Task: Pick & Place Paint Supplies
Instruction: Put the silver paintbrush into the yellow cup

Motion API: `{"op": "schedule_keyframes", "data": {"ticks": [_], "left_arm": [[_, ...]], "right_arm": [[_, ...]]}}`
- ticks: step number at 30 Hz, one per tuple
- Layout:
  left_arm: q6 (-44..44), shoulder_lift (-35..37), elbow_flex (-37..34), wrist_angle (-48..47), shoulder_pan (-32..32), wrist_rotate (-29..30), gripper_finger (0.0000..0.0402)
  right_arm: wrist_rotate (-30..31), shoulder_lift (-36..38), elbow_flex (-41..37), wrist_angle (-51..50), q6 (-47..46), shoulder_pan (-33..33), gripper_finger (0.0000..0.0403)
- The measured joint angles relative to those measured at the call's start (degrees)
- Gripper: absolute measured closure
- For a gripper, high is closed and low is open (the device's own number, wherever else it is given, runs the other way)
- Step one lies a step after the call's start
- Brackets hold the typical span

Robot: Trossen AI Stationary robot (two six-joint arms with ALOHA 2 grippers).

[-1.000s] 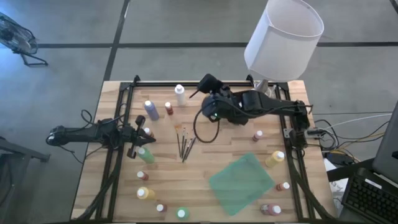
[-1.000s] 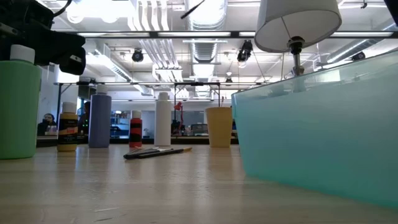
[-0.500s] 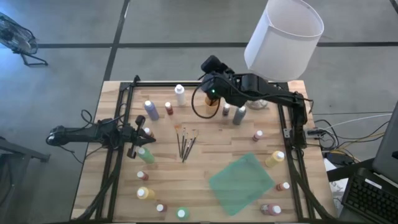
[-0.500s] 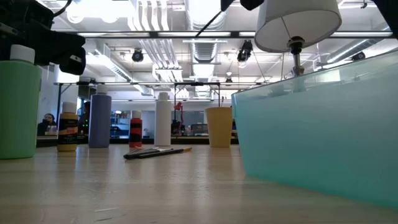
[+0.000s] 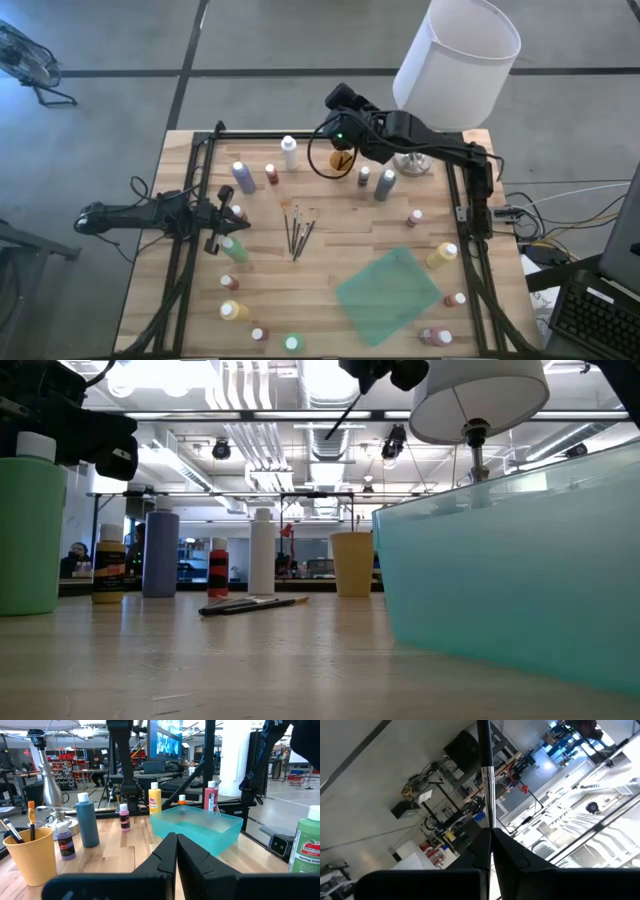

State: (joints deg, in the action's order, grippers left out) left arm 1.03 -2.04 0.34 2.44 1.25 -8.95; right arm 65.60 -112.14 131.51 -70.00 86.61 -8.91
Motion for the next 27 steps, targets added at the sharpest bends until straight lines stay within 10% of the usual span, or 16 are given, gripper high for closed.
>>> {"op": "schedule_keyframes", "data": {"ticks": [27], "left_arm": [[0.01, -0.01, 0.0, 0.0, 0.01, 0.0, 0.0388]], "right_arm": [[0.39, -0.08, -19.56, 5.4, -2.0, -0.87, 0.0394]]}}
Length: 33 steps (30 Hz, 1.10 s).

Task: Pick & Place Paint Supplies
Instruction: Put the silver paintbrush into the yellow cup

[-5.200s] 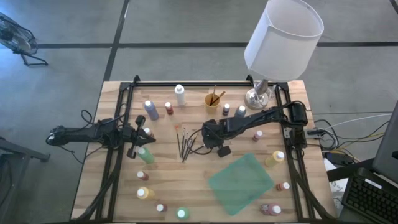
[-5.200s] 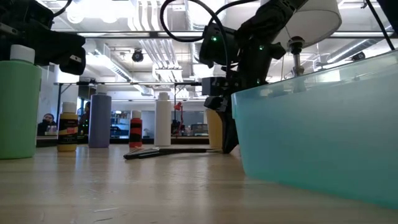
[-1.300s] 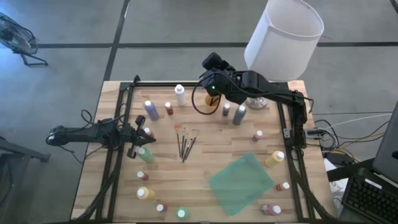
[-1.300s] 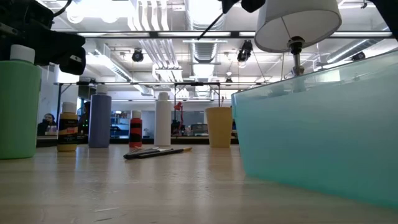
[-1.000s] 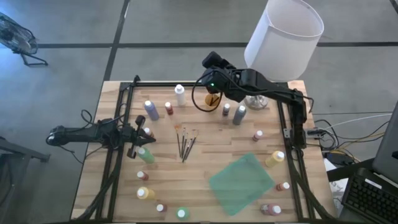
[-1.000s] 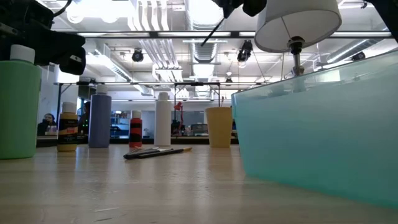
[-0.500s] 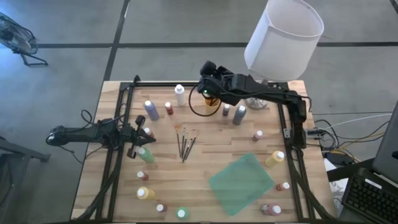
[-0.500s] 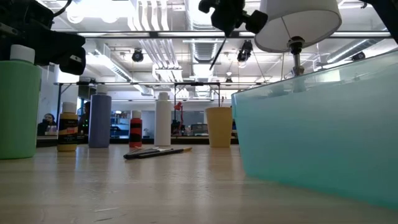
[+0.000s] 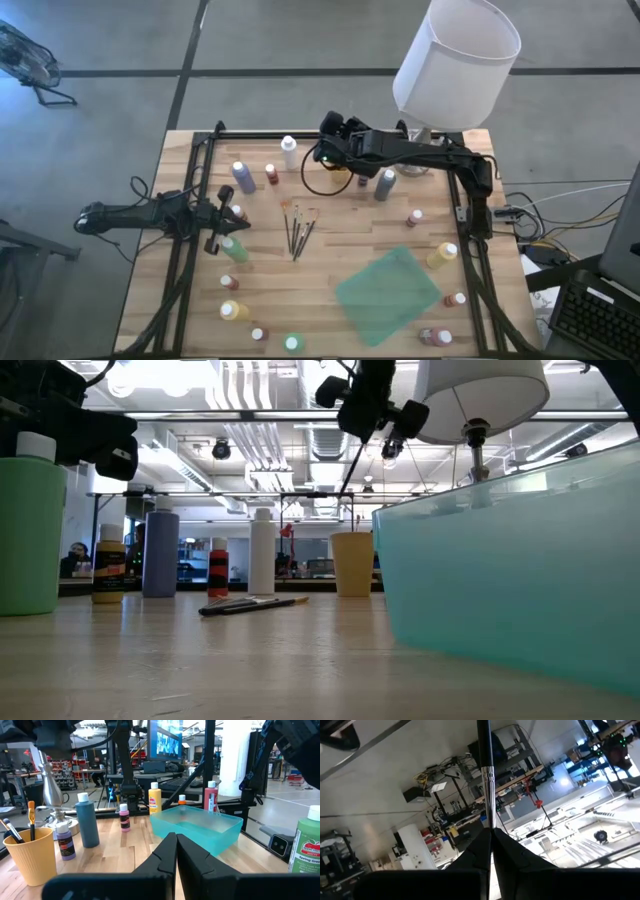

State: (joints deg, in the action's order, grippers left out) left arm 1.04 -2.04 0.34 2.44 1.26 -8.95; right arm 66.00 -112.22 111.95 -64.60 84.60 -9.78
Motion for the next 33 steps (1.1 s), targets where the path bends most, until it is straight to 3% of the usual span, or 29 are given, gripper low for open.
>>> {"op": "schedule_keyframes", "data": {"ticks": [23, 33], "left_arm": [[-0.01, 0.02, 0.0, 0.0, 0.0, 0.0, 0.0388], [-0.01, 0.02, 0.0, 0.01, -0.01, 0.0, 0.0388]], "right_arm": [[-0.26, 0.04, -10.55, 1.07, -3.57, 0.02, 0.0394], [-3.44, 0.06, -12.04, 1.15, -5.46, 0.07, 0.0394]]}}
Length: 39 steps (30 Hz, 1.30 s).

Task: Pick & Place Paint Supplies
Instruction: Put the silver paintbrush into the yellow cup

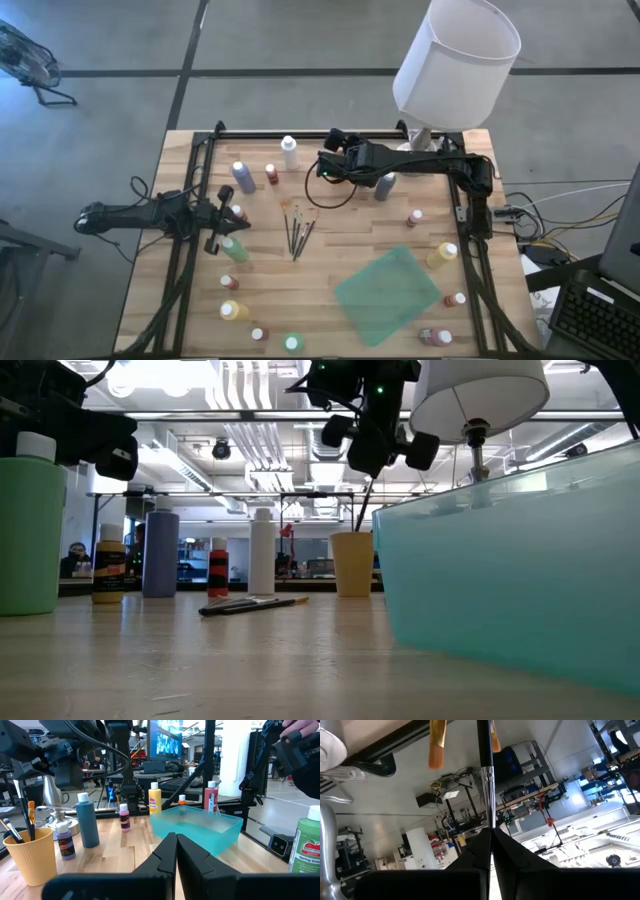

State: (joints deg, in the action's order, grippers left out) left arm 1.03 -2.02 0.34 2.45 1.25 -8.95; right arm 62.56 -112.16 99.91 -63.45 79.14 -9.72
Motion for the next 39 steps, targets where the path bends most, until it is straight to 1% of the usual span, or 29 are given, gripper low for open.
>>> {"op": "schedule_keyframes", "data": {"ticks": [16, 21, 25, 39], "left_arm": [[0.01, 0.0, 0.0, 0.0, 0.01, 0.0, 0.0388], [0.0, 0.0, 0.0, -0.01, 0.01, 0.0, 0.0388], [-0.01, 0.0, 0.0, -0.01, -0.01, 0.0, 0.0388], [0.0, 0.0, 0.0, 0.0, 0.0, 0.0, 0.0388]], "right_arm": [[-0.25, 0.0, -5.12, 5.17, 0.51, 0.33, 0.0394], [-0.26, 0.0, -7.68, 9.51, 0.53, 0.48, 0.0394], [-2.79, 0.0, -9.31, 10.48, 0.53, 0.46, 0.0394], [-3.09, 0.0, -12.08, 14.98, 0.49, 0.57, 0.0394]]}}
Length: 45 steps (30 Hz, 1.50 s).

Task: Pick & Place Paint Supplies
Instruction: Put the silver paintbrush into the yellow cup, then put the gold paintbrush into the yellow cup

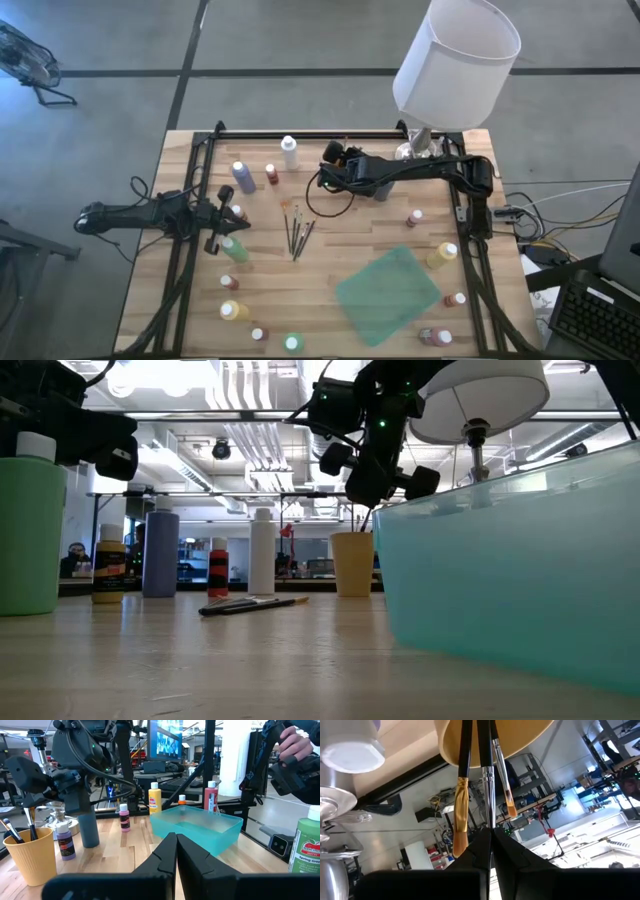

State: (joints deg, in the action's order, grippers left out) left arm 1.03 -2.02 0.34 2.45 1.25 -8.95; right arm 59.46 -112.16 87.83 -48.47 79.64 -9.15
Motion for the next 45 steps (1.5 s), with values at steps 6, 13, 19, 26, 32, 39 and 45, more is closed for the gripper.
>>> {"op": "schedule_keyframes", "data": {"ticks": [6, 13, 19, 26, 32, 39, 45], "left_arm": [[-0.01, 0.0, 0.0, -0.01, -0.01, 0.0, 0.0388], [0.0, 0.0, 0.0, 0.0, 0.01, 0.0, 0.0388], [0.0, -0.01, 0.0, -0.01, 0.0, 0.0, 0.0388], [0.0, 0.0, 0.0, -0.01, 0.01, 0.0, 0.0388], [0.01, -0.02, 0.0, 0.01, 0.01, 0.0, 0.0388], [0.0, 0.0, 0.0, -0.01, 0.0, 0.0, 0.0388], [0.0, 0.0, 0.0, -0.01, 0.0, 0.0, 0.0388]], "right_arm": [[-0.18, 0.0, 0.0, 0.05, -0.13, 0.0, 0.0394], [-5.02, 0.0, 0.0, 0.05, -0.1, 0.02, 0.0394], [-5.4, 0.0, 0.0, 0.28, -0.13, 0.0, 0.0394], [-5.42, 0.0, 0.0, 0.86, -0.18, 0.0, 0.037], [-5.31, 0.0, 0.0, 0.88, -0.16, 0.0, 0.0316], [0.98, 0.0, 0.0, 1.36, -0.2, 0.13, 0.0277], [0.98, 0.1, 2.29, 1.52, -4.75, 0.15, 0.0265]]}}
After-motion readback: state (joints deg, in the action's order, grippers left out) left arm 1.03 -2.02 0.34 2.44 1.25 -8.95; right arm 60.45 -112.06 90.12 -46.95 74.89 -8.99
